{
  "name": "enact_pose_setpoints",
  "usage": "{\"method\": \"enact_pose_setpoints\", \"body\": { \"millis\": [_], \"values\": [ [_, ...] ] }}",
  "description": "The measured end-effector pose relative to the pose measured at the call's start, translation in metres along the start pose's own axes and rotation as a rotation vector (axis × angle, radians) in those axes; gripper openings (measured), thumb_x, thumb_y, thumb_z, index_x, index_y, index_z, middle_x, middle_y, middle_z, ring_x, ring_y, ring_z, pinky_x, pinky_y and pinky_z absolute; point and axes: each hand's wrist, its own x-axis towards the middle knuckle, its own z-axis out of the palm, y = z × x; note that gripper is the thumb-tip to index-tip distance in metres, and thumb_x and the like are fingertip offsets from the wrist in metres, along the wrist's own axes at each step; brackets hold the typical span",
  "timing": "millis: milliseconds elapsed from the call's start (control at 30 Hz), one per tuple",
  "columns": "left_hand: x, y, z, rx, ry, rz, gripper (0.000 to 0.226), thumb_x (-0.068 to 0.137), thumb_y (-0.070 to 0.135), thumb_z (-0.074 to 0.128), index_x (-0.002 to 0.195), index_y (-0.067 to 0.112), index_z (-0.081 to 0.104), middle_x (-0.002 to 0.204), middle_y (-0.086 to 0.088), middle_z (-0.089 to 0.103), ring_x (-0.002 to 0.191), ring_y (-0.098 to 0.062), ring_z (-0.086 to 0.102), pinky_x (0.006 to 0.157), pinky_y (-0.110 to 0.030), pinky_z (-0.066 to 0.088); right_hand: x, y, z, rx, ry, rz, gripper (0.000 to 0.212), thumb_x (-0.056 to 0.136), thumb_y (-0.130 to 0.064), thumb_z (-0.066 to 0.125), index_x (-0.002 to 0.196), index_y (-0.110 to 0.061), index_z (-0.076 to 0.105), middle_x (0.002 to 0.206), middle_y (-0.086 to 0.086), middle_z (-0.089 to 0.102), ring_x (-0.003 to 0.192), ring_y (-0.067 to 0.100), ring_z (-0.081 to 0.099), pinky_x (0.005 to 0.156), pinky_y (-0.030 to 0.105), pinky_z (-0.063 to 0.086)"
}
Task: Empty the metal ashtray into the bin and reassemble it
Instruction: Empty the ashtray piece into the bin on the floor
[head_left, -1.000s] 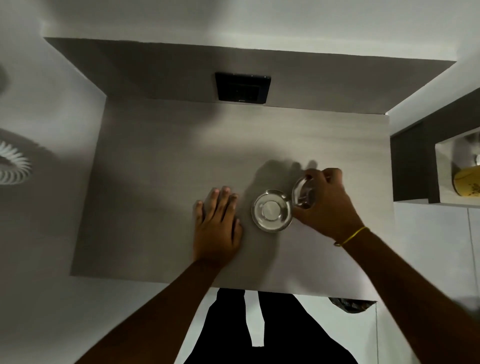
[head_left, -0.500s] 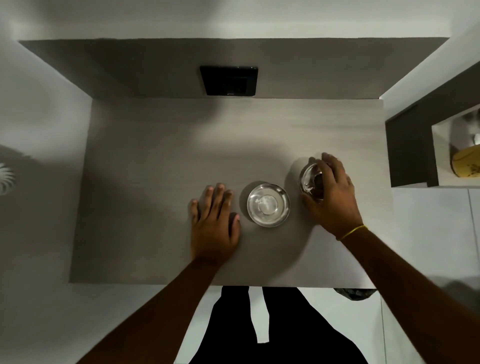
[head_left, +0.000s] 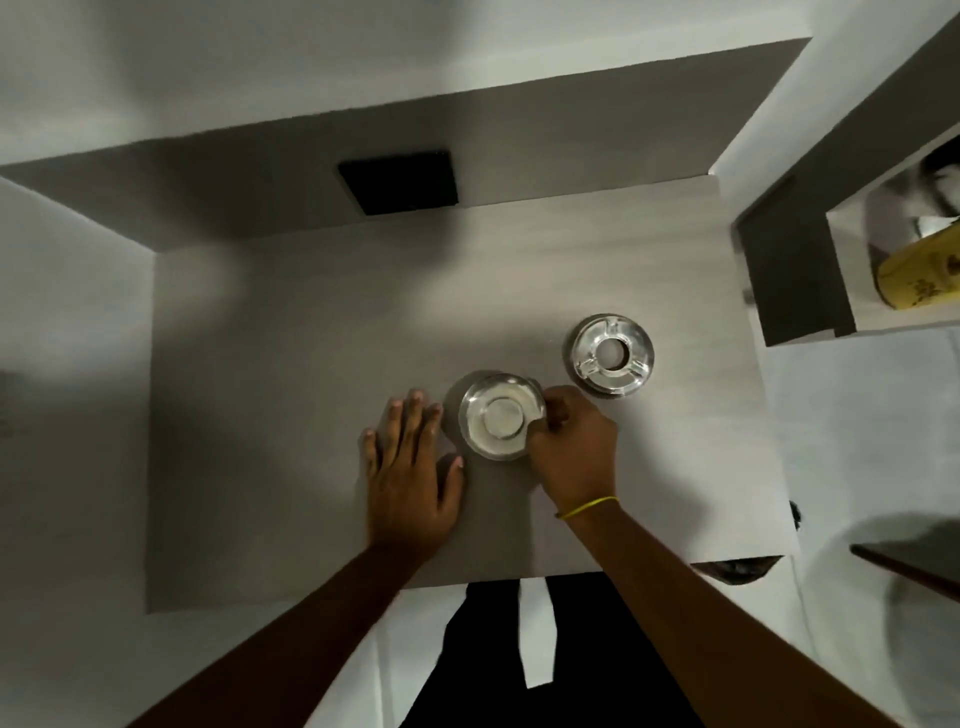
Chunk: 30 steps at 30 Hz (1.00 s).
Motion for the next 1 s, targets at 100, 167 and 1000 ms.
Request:
{"method": "enact_pose_setpoints", "body": {
  "millis": [100,167,1000],
  "values": [
    [-0.025,0.015,-0.001,-0.008,-0.048,0.135,0.065,0.101,0.047,0.051,0.158,0.014,0.05,0.178,-0.011,0.029,0.168,-0.032,0.016,0.128,-0.069,0.021,0.005,0.009,-0.031,0.205,-0.033,-0.01,0.032,0.079,-0.003,0.073,0.107,-0.019,0.075,0.079,-0.013,0.075,0.079,0.001,0.073,0.071,0.005,0.049],
    [-0.04,0.039,0.004,0.015,-0.125,0.333,0.061,0.099,0.047,0.056,0.152,0.016,0.056,0.175,-0.012,0.036,0.167,-0.032,0.02,0.128,-0.069,0.022,0.006,0.022,-0.065,0.34,-0.043,0.009,0.037,0.081,0.0,0.075,0.113,-0.02,0.074,0.085,-0.007,0.078,0.07,0.005,0.074,0.065,0.018,0.057],
    [0.038,0.247,0.1,0.24,-0.461,1.364,0.066,0.109,0.055,0.04,0.168,0.027,0.032,0.183,0.0,0.015,0.169,-0.025,0.014,0.131,-0.063,0.017,0.019,0.445,-0.219,-0.345,0.275,0.498,0.066,0.096,-0.031,0.062,0.152,-0.036,0.027,0.105,0.02,0.073,0.082,0.046,0.072,0.073,0.047,0.058]
  ]
}}
